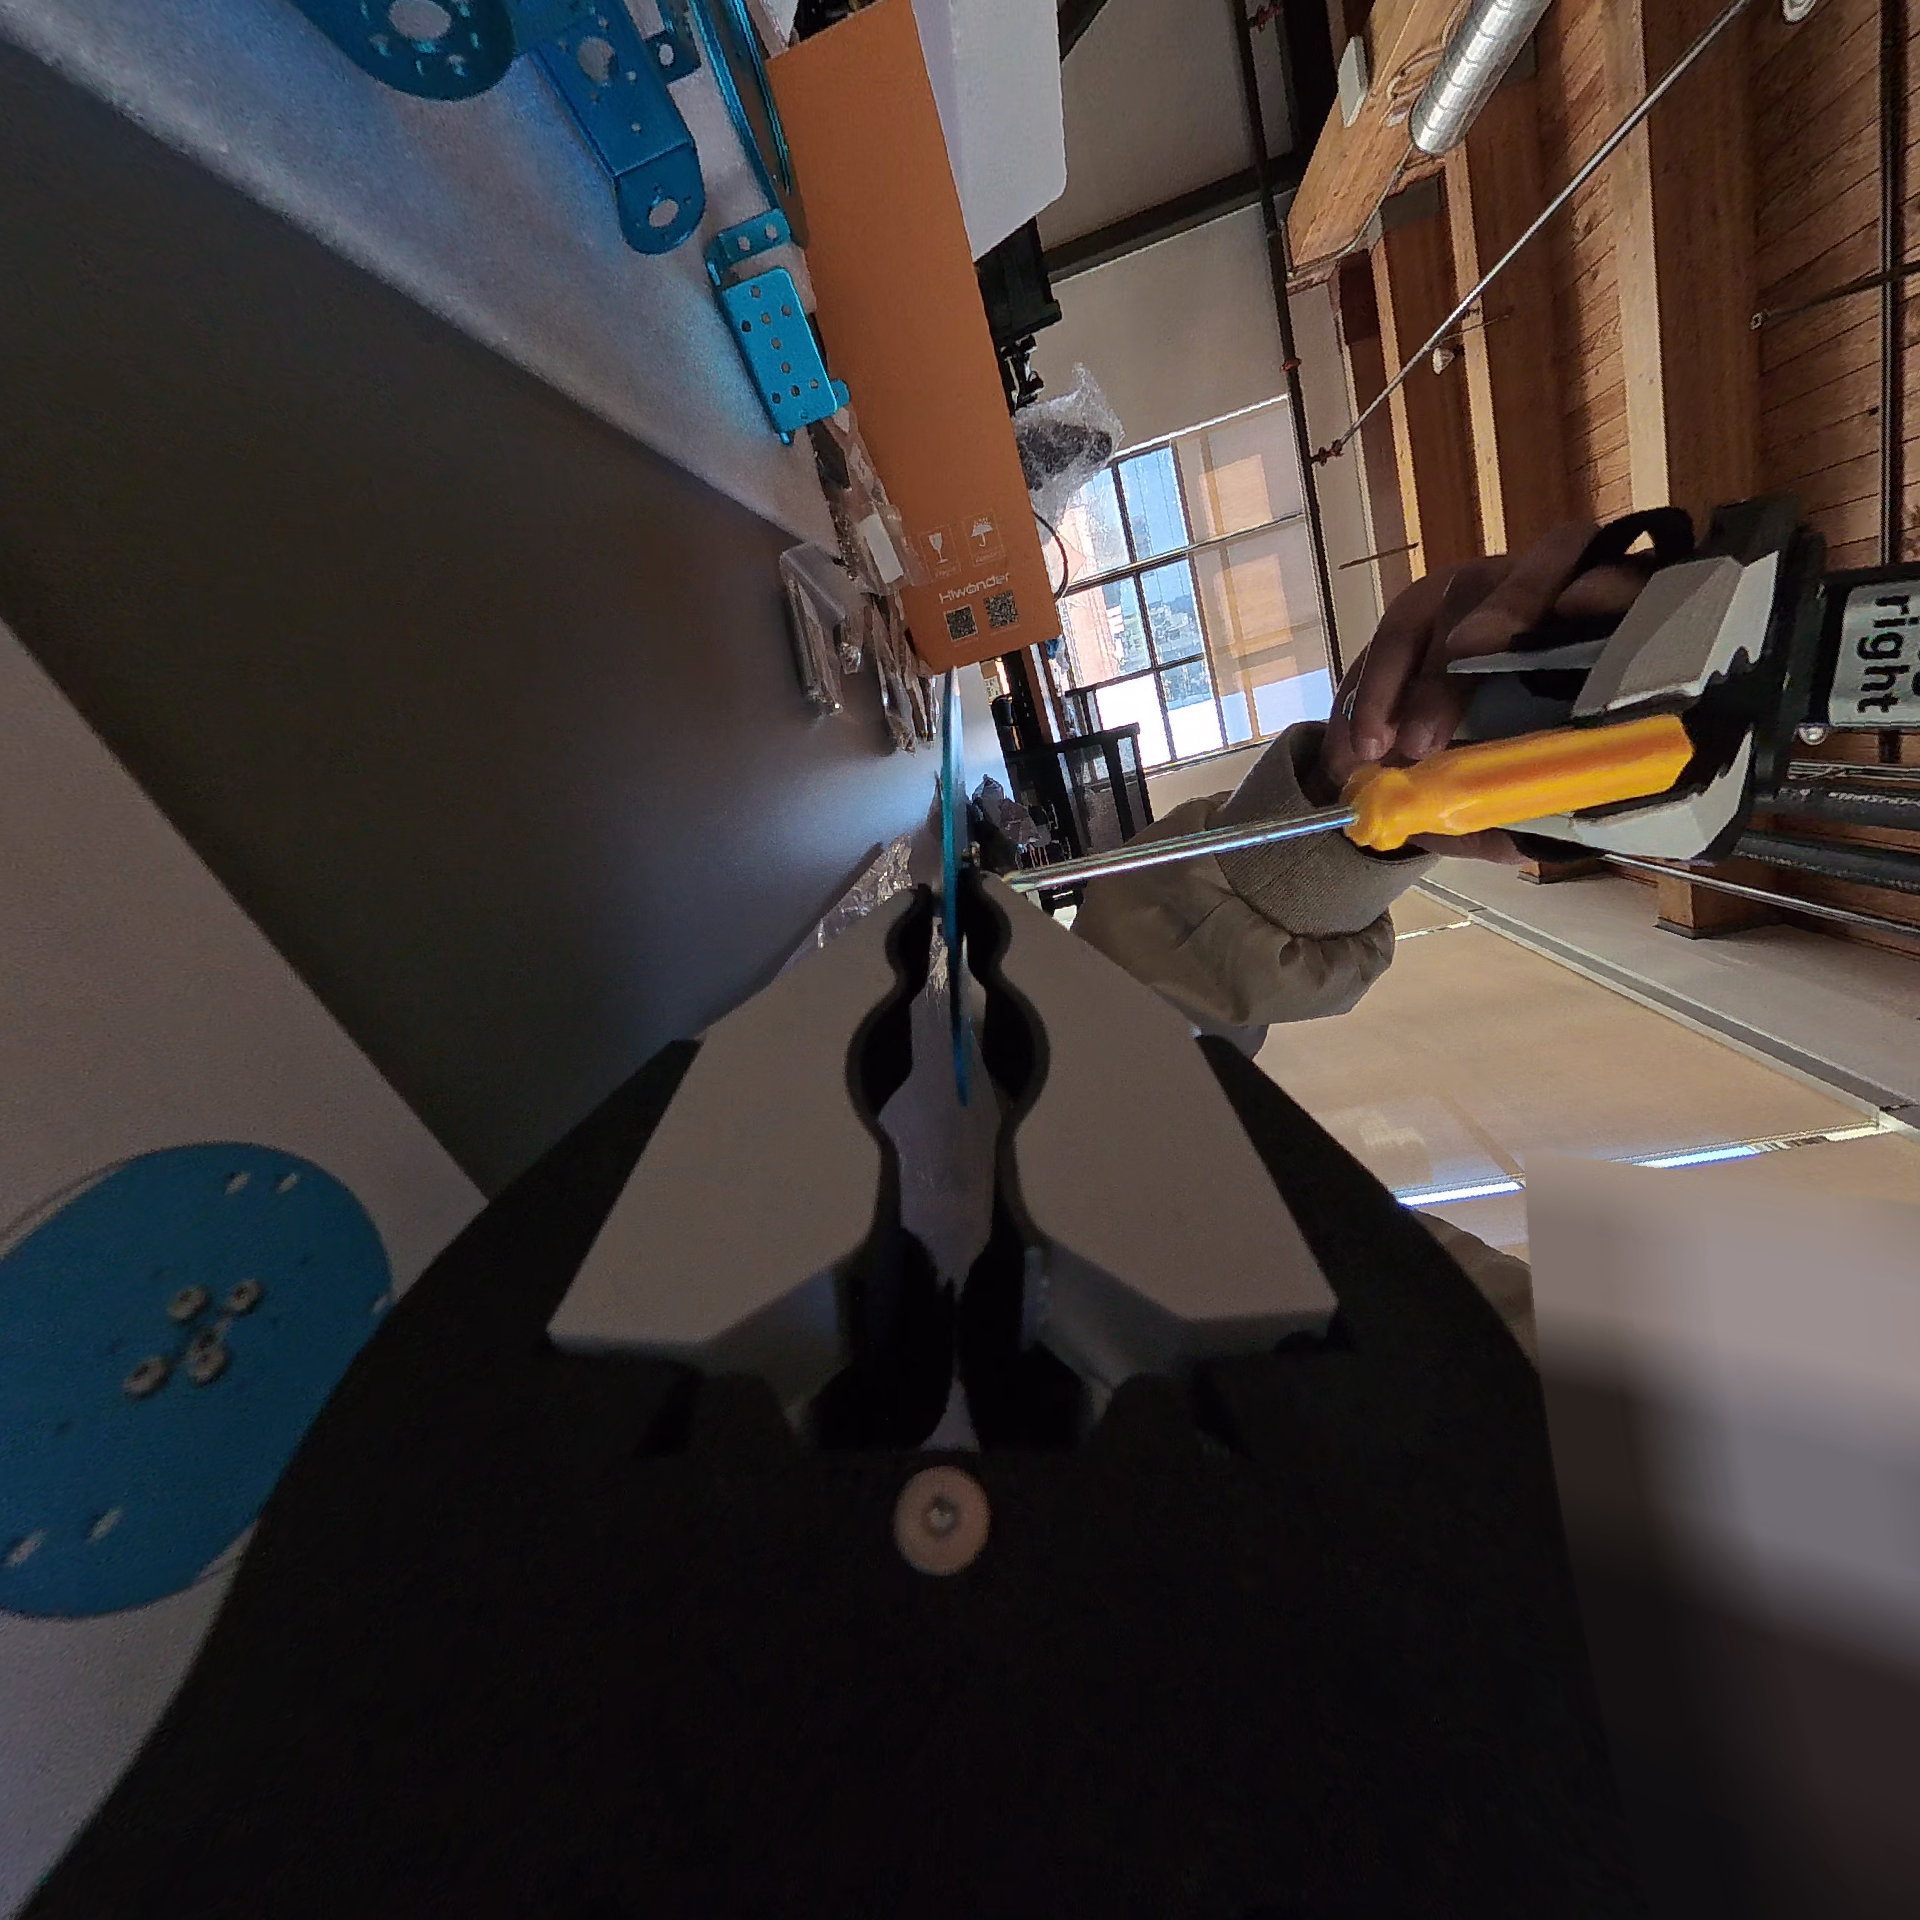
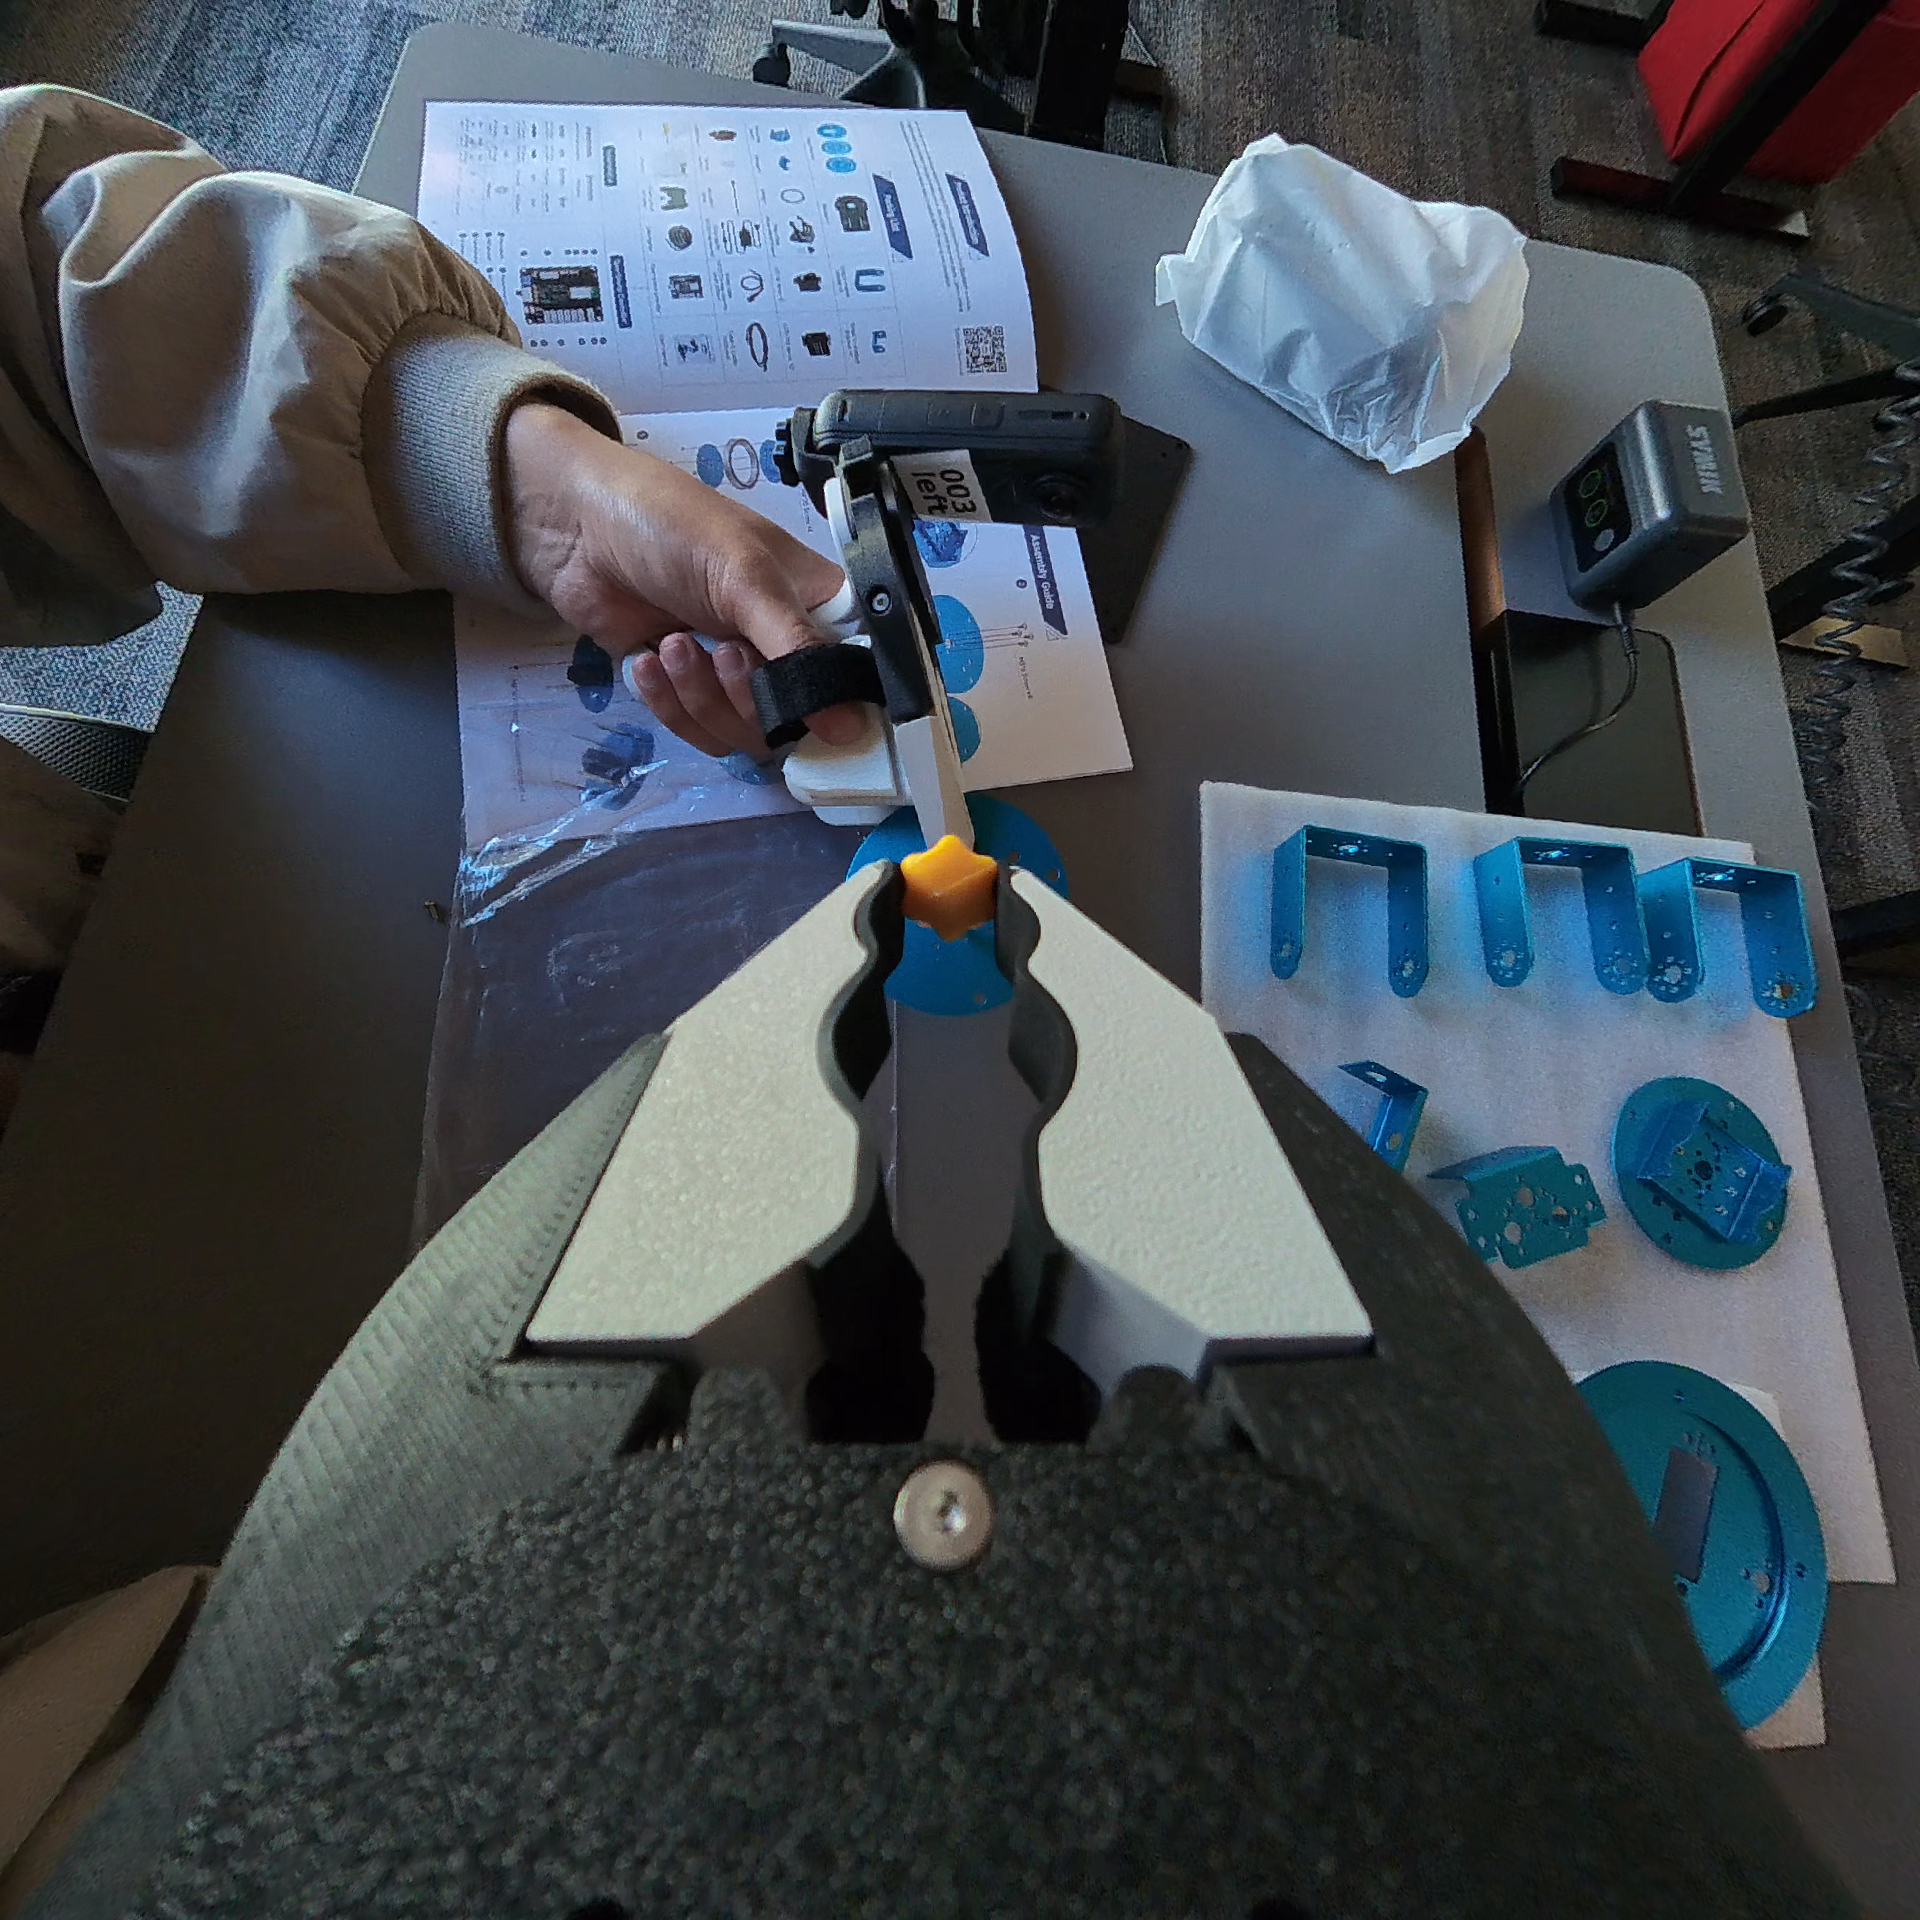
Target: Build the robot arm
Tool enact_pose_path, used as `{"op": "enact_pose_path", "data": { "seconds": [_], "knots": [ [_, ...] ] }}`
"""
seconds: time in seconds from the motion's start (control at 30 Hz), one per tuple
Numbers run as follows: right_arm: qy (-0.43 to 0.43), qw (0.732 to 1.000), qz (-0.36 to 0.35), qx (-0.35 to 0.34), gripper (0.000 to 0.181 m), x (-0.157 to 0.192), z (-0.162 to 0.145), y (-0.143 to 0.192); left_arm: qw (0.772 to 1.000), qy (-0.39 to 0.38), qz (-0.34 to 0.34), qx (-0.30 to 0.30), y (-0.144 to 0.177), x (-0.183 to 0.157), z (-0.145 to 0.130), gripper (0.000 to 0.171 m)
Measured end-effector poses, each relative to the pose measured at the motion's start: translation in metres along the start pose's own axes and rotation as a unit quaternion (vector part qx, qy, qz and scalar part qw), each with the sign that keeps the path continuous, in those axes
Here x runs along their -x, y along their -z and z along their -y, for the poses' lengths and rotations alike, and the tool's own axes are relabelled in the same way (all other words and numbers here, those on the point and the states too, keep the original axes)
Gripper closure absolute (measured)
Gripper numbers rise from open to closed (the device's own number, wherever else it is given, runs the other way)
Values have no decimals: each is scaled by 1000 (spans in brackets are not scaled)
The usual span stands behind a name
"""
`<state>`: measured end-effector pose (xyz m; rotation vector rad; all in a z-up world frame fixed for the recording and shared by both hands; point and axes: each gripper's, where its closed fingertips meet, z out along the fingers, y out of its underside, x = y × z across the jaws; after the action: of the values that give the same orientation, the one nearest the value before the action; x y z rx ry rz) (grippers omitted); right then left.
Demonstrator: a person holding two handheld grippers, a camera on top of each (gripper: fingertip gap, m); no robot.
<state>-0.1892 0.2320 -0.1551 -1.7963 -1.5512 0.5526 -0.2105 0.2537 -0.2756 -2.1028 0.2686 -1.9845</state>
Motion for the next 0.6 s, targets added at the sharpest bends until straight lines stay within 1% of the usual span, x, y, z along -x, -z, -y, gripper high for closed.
{"op": "enact_pose_path", "data": {
  "seconds": [0.33, 0.6],
  "knots": [
    [0, 1000, 5, -2, 165, 3, -1, -3, 1000, 9, -3, -6, 2, 0, 2, 166],
    [10, 1000, -6, -8, 165, 4, -3, -4, 1000, 7, 6, -12, 3, 3, 4, 166]
  ]
}}
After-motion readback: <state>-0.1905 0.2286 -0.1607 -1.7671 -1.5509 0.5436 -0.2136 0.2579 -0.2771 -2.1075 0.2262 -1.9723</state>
